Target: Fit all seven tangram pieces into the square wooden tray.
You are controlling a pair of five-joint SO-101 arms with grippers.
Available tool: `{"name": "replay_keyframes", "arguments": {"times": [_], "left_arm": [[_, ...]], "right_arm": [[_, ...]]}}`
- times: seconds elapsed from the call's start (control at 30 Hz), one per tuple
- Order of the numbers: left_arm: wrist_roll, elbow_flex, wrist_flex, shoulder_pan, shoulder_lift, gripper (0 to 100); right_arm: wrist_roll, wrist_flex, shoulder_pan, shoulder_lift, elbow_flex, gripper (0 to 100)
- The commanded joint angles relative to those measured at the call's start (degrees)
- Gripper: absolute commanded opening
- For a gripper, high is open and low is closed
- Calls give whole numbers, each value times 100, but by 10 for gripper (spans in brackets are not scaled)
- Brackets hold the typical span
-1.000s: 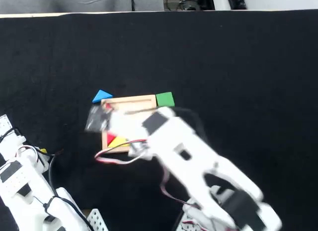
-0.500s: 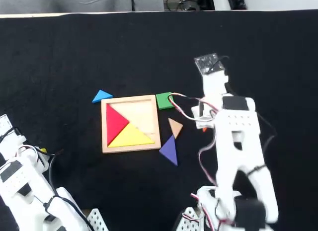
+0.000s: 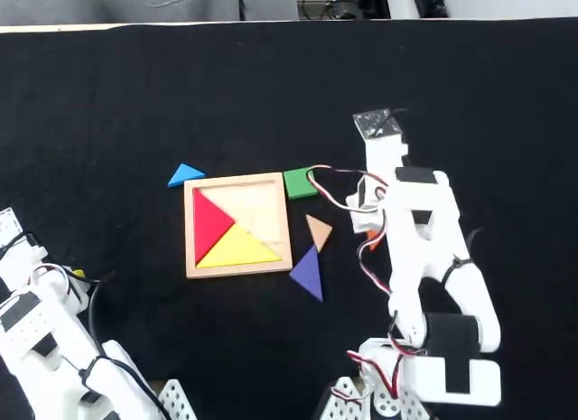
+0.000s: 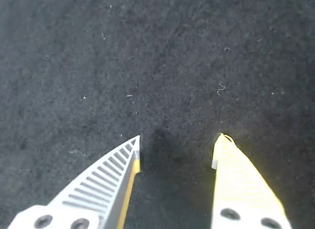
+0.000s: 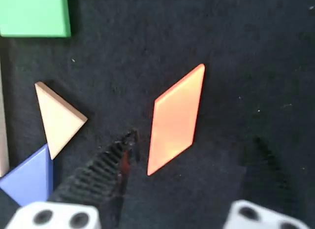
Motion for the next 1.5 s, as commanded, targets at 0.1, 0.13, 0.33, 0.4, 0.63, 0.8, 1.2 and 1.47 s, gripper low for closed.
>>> {"name": "replay_keyframes", "arguments": {"times": [0.1,0.13,0.33,0.4,0.63,0.8,1.2,1.47], "left_arm": [[-18,-145,-79,84,-105,242],[-18,-145,-79,84,-105,242],[-26,-145,-79,84,-105,242],[-26,-145,-79,84,-105,242],[-26,-145,-79,84,-105,242],[-26,-145,-79,84,-105,242],[-26,-145,-79,84,-105,242],[-26,-145,-79,84,-105,242]], "right_arm": [[123,9,-475,-277,-180,263],[123,0,-492,-198,-189,261],[141,-246,-484,470,-215,280],[149,-299,-484,620,-224,279],[149,-360,-484,699,-215,276],[149,-316,-484,646,-242,276],[114,9,-870,338,-268,276],[141,-246,-343,1156,-611,276]]}}
